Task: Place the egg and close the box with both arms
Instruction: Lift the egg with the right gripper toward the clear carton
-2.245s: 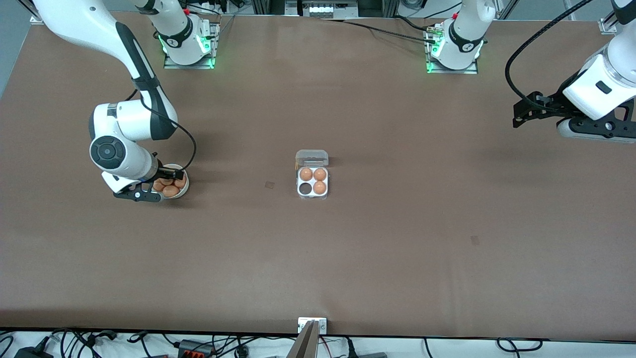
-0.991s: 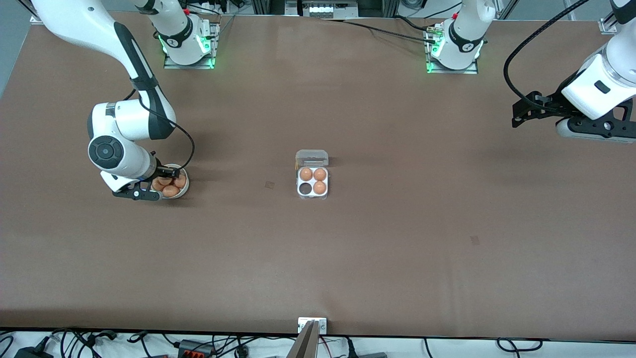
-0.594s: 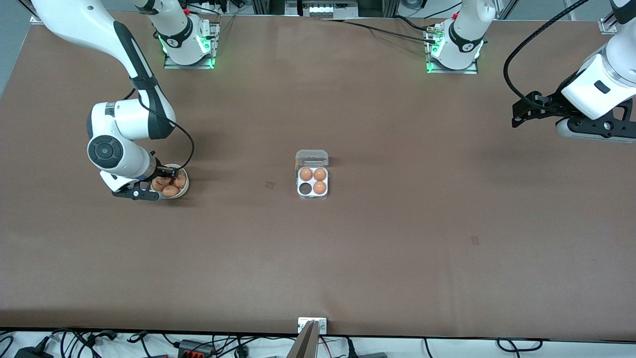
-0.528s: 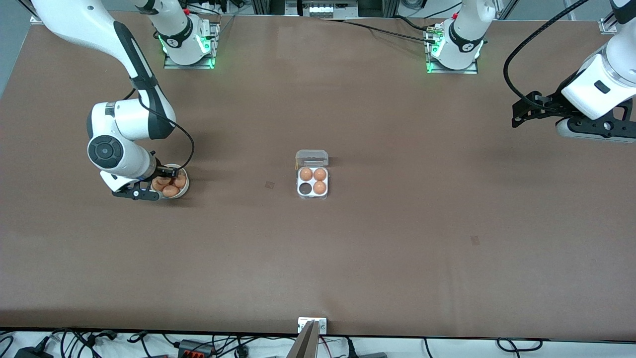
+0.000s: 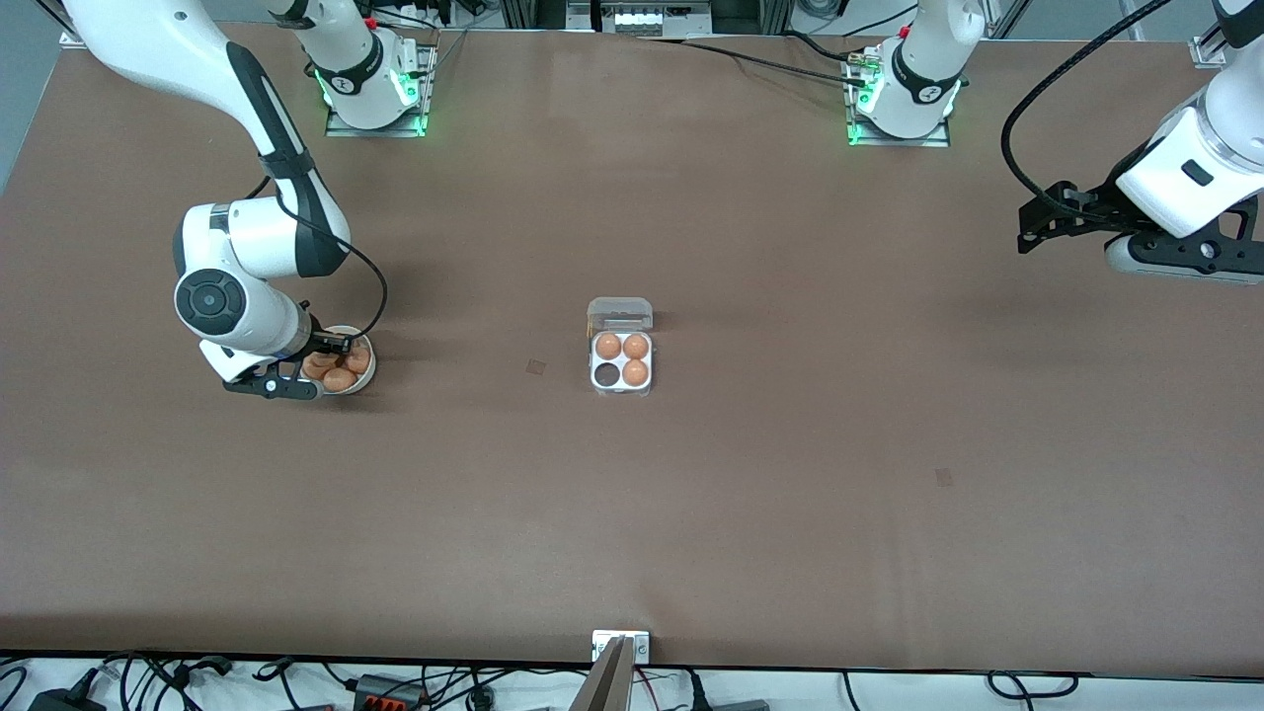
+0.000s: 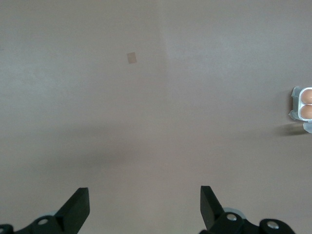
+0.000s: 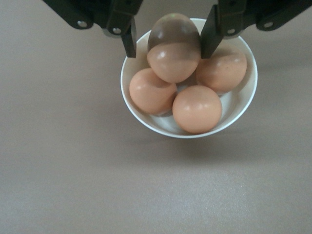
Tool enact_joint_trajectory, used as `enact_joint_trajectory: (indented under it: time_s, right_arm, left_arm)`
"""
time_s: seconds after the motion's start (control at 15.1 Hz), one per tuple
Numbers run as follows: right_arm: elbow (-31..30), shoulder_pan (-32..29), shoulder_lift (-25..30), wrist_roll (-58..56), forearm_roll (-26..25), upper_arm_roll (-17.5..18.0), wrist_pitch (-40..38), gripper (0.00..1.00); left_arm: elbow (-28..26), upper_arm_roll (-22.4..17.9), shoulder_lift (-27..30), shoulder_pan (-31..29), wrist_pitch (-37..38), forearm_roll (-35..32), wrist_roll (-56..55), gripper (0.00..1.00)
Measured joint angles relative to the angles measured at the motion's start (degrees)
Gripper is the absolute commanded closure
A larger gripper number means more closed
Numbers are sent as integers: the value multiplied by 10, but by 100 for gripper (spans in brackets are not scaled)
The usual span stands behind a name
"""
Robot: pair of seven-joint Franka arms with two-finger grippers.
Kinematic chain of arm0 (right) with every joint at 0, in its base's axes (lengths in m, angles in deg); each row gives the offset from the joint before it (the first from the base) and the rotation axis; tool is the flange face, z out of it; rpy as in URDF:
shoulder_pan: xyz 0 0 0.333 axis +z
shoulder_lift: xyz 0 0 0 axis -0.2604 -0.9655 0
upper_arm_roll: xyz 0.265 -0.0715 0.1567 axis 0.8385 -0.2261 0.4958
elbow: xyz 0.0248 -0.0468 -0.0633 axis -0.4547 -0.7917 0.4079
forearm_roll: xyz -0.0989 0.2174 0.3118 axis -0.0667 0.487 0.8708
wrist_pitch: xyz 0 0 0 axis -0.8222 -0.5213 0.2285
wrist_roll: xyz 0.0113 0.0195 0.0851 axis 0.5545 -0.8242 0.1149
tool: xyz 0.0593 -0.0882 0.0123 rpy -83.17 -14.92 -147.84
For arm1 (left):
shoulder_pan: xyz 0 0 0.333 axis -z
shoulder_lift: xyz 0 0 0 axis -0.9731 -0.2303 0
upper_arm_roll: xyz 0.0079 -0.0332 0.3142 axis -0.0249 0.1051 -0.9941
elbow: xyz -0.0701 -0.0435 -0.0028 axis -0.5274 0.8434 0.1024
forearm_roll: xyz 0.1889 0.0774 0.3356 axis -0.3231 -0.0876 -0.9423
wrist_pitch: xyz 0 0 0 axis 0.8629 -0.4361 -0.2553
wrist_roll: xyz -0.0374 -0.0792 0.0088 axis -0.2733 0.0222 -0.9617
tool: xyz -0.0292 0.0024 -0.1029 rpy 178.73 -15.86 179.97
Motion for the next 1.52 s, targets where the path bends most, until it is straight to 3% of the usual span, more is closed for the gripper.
enact_joint_trajectory:
  time_s: [0.59,0.73,1.25,1.52]
  right_arm:
    - [5,0,-4,1,0,0,0,40]
    - [5,0,-5,1,0,0,0,48]
    - [12,0,-6,2,0,0,0,60]
    - [29,1,-6,17,0,1,0,71]
  left_arm:
    - [0,0,0,0,0,0,0,0]
    - [0,0,0,-1,0,0,0,0]
    - [0,0,0,0,0,0,0,0]
    - [0,0,0,0,0,0,0,0]
